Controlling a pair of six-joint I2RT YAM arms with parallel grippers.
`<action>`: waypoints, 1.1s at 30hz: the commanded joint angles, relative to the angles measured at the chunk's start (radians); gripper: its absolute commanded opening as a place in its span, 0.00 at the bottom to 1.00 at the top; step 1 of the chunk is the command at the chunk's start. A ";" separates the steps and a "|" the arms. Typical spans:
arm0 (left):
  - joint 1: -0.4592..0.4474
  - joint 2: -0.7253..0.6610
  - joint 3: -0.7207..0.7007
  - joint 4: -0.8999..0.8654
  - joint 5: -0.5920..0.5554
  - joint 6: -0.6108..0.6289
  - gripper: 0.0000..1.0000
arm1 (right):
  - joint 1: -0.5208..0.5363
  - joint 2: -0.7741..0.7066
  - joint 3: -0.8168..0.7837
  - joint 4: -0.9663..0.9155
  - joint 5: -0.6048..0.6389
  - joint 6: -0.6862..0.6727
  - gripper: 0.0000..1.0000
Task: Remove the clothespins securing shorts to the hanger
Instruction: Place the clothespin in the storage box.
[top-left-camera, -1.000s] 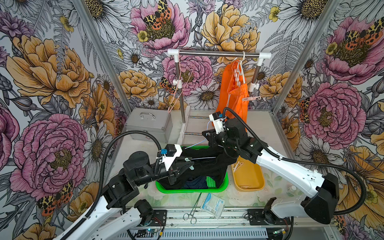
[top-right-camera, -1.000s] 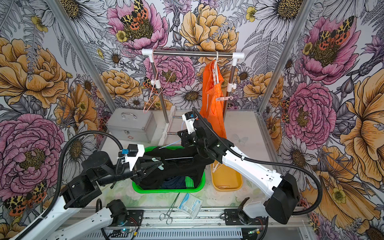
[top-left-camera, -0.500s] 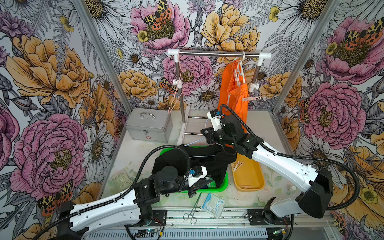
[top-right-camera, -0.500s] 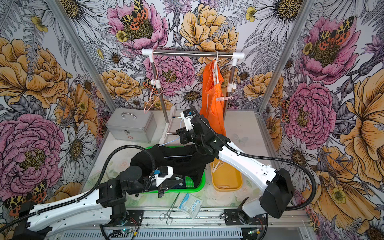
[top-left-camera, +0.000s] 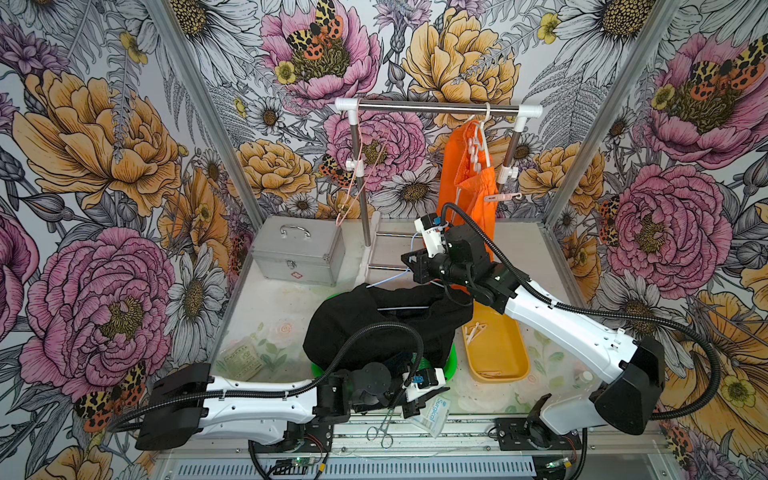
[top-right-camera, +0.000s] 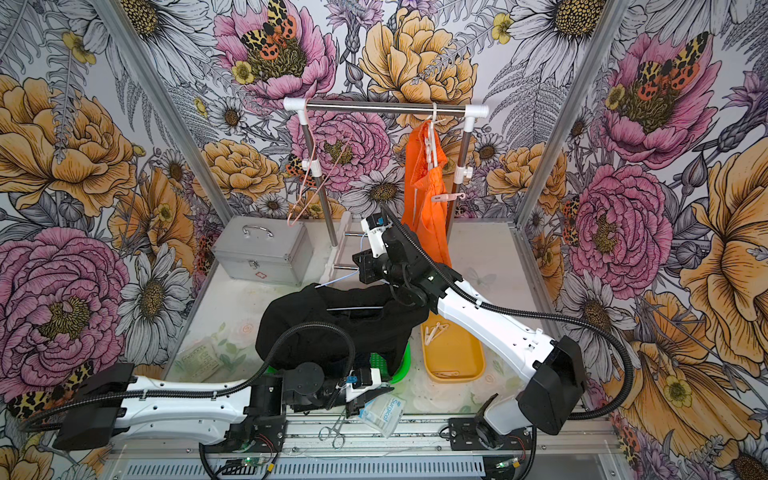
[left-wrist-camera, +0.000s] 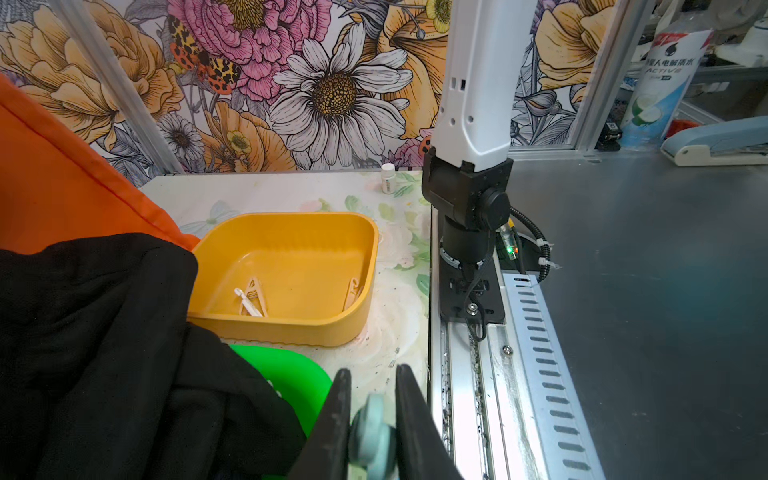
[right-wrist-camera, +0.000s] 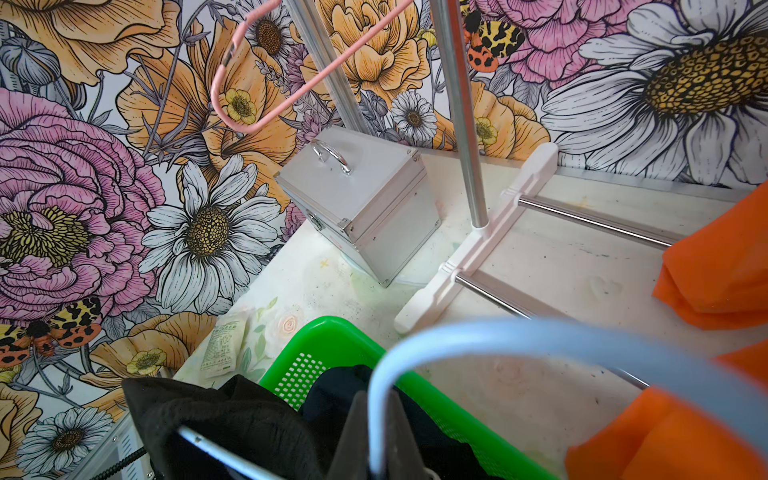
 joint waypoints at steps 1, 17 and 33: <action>-0.006 0.126 0.028 0.244 -0.045 0.042 0.14 | -0.008 -0.022 0.018 0.018 -0.008 -0.002 0.00; 0.167 0.641 0.270 0.588 0.149 -0.068 0.14 | -0.022 -0.028 0.017 0.003 -0.020 -0.014 0.00; 0.193 0.845 0.530 0.346 0.159 -0.048 0.27 | -0.022 -0.037 -0.002 0.005 -0.008 -0.028 0.00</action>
